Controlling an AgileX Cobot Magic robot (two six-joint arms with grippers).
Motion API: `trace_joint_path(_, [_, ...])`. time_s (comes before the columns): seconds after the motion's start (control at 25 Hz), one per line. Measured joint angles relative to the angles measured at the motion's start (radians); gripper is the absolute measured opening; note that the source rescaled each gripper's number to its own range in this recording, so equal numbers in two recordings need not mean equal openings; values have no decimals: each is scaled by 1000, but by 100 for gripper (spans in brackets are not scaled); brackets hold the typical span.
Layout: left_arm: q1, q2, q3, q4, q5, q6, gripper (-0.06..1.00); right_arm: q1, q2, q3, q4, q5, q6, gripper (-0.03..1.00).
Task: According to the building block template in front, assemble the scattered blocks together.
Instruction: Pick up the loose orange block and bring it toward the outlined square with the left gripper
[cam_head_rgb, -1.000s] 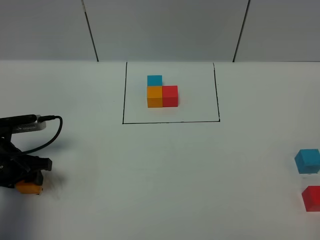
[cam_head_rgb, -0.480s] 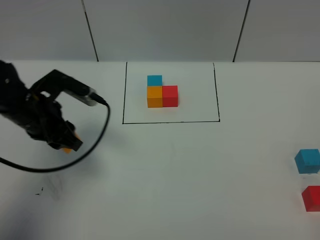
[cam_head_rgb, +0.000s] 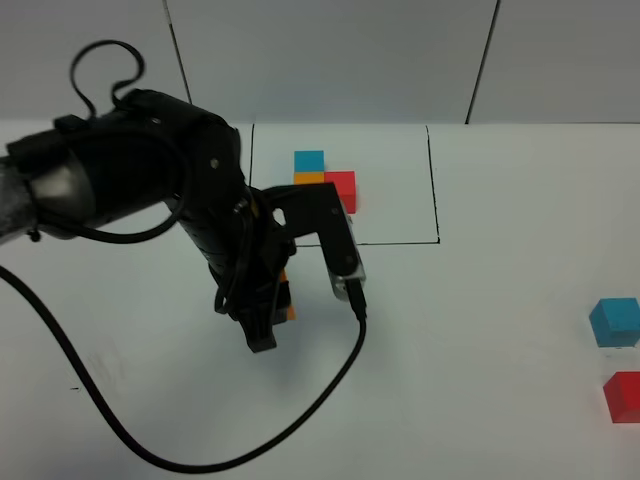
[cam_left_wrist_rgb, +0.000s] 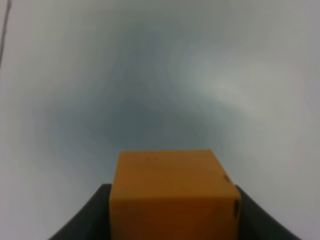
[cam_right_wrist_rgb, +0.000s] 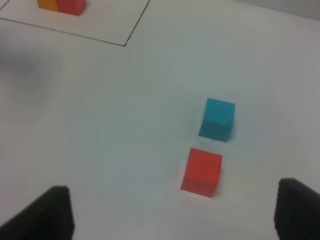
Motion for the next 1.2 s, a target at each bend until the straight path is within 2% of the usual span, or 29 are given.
trace_joint_path(0.08, [-23, 33, 0, 28, -10, 4, 1, 0, 0, 0, 0, 0, 0, 67])
trace_joint_path(0.32, [-28, 100, 0, 28, -127, 2, 1, 0, 0, 0, 0, 0, 0, 67])
trace_joint_path(0.56, [-29, 167, 0, 28, -166, 21, 1, 0, 0, 0, 0, 0, 1, 67])
trace_joint_path(0.84, [-55, 206, 0, -52, -193, 172, 1, 0, 0, 0, 0, 0, 1, 67])
trace_joint_path(1.2, [-57, 225, 0, -86, -209, 199, 1, 0, 0, 0, 0, 0, 1, 67])
